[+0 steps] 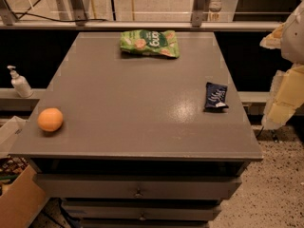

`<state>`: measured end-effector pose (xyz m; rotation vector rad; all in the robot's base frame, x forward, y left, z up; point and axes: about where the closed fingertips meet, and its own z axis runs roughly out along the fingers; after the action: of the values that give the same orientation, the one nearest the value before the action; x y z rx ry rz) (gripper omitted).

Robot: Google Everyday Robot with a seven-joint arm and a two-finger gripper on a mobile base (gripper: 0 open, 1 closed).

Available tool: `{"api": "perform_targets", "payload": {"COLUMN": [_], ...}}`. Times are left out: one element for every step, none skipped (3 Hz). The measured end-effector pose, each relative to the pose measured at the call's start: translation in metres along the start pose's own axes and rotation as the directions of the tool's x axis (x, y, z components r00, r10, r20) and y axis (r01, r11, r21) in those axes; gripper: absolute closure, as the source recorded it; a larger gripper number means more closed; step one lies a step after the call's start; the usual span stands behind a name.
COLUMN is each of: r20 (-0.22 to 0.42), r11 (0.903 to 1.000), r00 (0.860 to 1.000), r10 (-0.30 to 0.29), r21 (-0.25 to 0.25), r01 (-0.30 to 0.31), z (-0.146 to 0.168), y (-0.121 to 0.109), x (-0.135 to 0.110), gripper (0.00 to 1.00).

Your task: Pick rxbar blueberry

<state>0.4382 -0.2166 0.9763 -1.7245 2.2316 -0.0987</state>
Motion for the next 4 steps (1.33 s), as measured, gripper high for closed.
{"api": "perform_targets", "payload": {"r20": [0.0,0.011,0.023,0.033], "r11": [1.0,0.9985,0.9934,0.9928], "r00": [1.0,1.0,0.999,0.999], "r10": [0.0,-0.019,-0.037,-0.01], "r21": [0.0,0.051,0.109,0.12], "r01": [0.0,0.019,0.034,0.006], "z": [0.0,0.006,0.018,0.056], "y": [0.0,-0.015,-0.037,-0.079], "x": [0.0,-0.007,-0.017,-0.022], "gripper": [0.0,0.0,0.0,0.0]}}
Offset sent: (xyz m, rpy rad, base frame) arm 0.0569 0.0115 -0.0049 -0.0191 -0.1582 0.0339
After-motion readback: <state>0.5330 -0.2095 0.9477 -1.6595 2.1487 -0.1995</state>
